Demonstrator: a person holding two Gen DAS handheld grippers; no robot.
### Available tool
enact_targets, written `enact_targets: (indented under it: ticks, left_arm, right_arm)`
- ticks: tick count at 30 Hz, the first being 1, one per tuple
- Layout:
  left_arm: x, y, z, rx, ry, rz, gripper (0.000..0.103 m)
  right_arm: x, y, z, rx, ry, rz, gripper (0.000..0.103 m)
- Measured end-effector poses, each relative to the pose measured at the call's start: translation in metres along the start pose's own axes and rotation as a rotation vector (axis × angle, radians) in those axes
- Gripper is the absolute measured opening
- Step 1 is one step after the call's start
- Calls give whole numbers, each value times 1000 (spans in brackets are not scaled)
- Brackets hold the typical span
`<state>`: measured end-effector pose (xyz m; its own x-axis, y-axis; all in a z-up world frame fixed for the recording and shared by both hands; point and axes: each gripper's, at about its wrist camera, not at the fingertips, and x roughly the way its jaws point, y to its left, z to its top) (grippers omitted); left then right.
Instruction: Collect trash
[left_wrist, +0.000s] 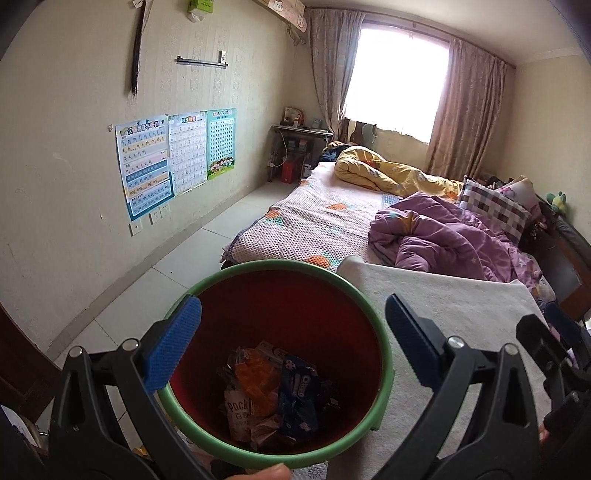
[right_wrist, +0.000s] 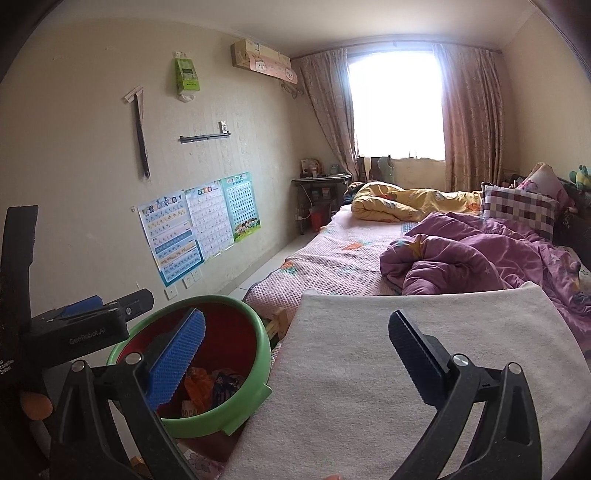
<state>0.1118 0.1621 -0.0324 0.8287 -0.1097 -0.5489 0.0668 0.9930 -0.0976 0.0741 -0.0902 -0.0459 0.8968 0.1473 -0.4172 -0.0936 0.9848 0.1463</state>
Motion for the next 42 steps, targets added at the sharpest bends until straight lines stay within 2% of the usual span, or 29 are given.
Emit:
enact_targets:
  ticks: [9, 24, 37, 42]
  left_arm:
    - [-3, -25, -4, 23, 27, -21, 98]
    - [-29, -93, -27, -2, 42, 21, 98]
    - [-48, -150, -42, -1, 46, 33, 98]
    - [-47, -159, -48, -21, 69, 37, 98]
  right_arm:
    - [-7, -20, -4, 4, 15, -8, 97]
    - [-36, -94, -16, -17, 61, 45, 97]
    - [-64, -155, -31, 2, 82, 44, 97]
    - [-63, -182, -48, 9, 144, 13, 97]
